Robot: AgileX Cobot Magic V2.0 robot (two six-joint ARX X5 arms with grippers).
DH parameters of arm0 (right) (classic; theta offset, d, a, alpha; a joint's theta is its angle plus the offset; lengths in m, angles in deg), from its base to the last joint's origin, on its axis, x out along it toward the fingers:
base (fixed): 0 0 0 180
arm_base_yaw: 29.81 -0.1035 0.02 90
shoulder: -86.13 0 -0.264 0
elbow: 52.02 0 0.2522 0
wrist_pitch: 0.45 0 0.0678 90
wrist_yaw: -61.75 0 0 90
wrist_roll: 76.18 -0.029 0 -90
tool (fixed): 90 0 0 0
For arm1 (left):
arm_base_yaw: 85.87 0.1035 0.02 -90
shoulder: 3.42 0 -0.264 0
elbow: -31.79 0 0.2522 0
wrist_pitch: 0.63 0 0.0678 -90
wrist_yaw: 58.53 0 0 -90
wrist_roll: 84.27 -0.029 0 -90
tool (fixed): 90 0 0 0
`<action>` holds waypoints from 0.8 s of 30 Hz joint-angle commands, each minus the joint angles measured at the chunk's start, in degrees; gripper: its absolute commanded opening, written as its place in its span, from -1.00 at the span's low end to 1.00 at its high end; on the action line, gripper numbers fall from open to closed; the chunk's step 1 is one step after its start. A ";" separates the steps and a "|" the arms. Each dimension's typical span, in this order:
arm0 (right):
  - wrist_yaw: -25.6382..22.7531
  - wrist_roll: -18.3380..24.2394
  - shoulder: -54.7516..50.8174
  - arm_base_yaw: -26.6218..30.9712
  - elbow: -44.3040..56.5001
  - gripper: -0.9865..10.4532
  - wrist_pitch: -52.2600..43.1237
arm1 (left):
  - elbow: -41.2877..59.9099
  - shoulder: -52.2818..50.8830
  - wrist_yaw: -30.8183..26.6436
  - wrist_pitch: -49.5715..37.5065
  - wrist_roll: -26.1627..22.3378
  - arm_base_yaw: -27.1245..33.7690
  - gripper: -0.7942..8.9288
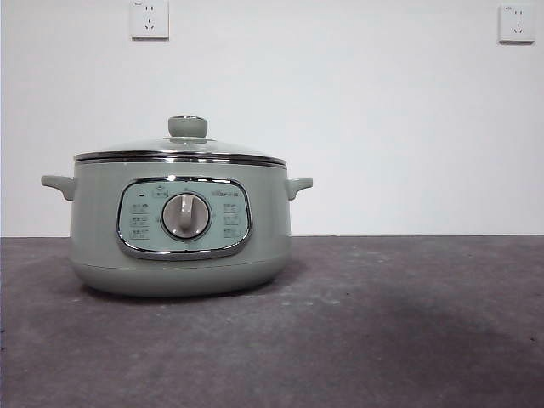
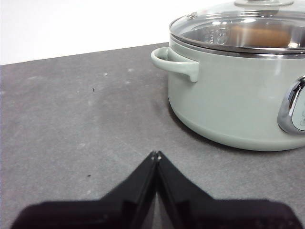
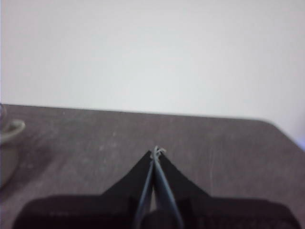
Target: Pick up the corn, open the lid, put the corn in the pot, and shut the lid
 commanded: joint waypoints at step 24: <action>-2.23 -2.78 -4.79 0.02 12.02 -0.83 4.42 | 0.77 0.02 0.15 -0.48 0.61 0.17 -0.84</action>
